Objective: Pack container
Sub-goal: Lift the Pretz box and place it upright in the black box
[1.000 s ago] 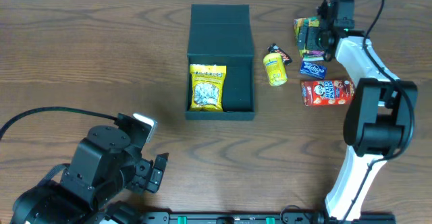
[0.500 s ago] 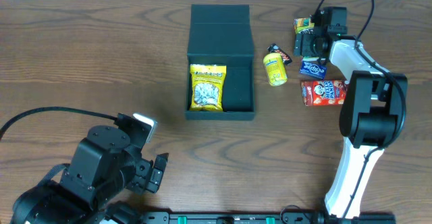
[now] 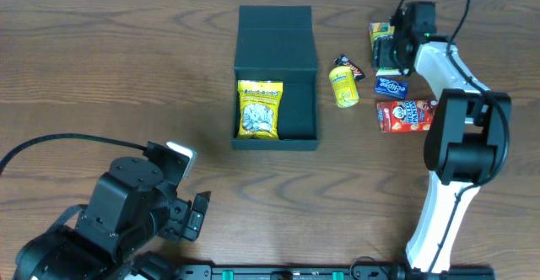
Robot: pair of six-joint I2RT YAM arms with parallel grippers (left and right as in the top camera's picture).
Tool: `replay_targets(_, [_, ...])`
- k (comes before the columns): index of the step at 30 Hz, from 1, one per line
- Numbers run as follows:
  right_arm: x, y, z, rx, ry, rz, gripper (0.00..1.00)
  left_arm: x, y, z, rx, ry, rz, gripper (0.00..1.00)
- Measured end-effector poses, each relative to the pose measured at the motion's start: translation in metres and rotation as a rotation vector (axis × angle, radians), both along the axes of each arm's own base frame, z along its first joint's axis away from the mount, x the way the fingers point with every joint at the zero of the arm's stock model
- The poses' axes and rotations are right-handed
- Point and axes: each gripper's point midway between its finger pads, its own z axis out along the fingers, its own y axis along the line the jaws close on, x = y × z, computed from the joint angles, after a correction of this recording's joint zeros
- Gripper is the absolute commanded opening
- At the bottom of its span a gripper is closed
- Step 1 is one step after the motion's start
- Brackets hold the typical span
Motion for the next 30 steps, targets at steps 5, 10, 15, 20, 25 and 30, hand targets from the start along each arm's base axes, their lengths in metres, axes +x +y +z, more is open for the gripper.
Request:
replay_targets(5, [0.020,0.002,0.058,-0.002,-0.049,0.003,0.71,0.000,0.000,0.000,0.000,-0.001,0.000,0.95])
replay_targets(10, [0.022,0.020,0.104,0.004,-0.060,0.021,0.71,0.000,0.000,0.000,0.000,0.000,0.000,0.95])
replay_targets(15, [0.007,0.084,0.140,0.051,-0.031,0.096,0.72,0.000,0.000,0.000,0.000,-0.001,0.000,0.95])
replay_targets(20, [-0.025,0.152,0.147,0.106,0.053,0.155,0.72,0.000,0.000,0.000,0.000,0.000,0.000,0.95])
replay_targets(25, [-0.077,0.216,0.136,0.128,0.204,0.190,0.68,0.000,0.000,0.000,0.000,0.000,0.000,0.95])
replay_targets(30, [-0.114,0.247,0.129,0.106,0.295,0.152,0.66,0.000,0.000,0.000,0.000,0.000,0.000,0.95])
